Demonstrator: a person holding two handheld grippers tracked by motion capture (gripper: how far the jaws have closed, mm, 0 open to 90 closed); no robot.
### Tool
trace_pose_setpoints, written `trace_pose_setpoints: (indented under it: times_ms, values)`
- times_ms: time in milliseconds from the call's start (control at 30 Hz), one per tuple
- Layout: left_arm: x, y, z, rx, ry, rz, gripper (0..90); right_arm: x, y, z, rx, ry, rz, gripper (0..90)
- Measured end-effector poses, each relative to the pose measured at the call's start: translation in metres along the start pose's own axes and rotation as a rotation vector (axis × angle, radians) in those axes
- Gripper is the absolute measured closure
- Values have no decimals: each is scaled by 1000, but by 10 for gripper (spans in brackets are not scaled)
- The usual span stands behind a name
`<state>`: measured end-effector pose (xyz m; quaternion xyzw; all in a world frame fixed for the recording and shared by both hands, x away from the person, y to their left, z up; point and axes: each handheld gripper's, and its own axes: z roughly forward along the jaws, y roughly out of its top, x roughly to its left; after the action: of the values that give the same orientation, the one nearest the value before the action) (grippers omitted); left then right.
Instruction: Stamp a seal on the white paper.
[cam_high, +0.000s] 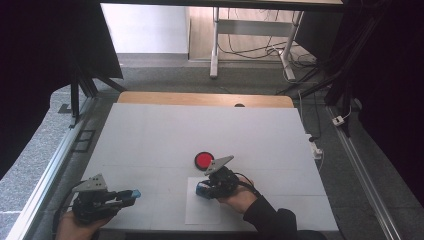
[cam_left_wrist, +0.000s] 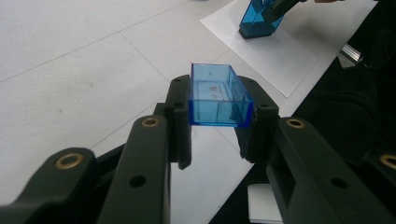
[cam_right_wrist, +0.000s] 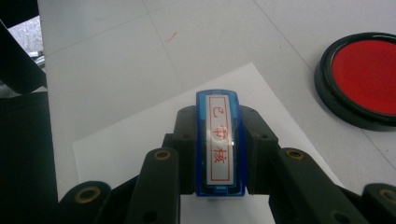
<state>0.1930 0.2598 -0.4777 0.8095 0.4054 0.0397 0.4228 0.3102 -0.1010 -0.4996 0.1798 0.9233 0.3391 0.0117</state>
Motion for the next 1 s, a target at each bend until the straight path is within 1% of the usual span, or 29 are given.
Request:
trace_pose_setpoints:
  times_ms: [67,133,300,500,600,800,1000]
  values:
    - [0,0,0,1,-1,1,682,0,0,0,1,0,-2,710]
    - [0,0,0,1,-1,2,682,2,0,0,4,-11,-16,709]
    - [0,0,0,1,1,2,682,7,2,1,16,-43,-72,709]
    - [0,0,0,0,0,2,682,8,3,0,29,-50,-80,708]
    - [0,0,0,-1,-1,1,682,9,3,0,27,-46,-82,707]
    - [0,0,0,-3,-1,1,682,7,3,0,24,-37,-68,706]
    - [0,0,0,-3,-1,0,682,7,4,0,26,-40,-69,706]
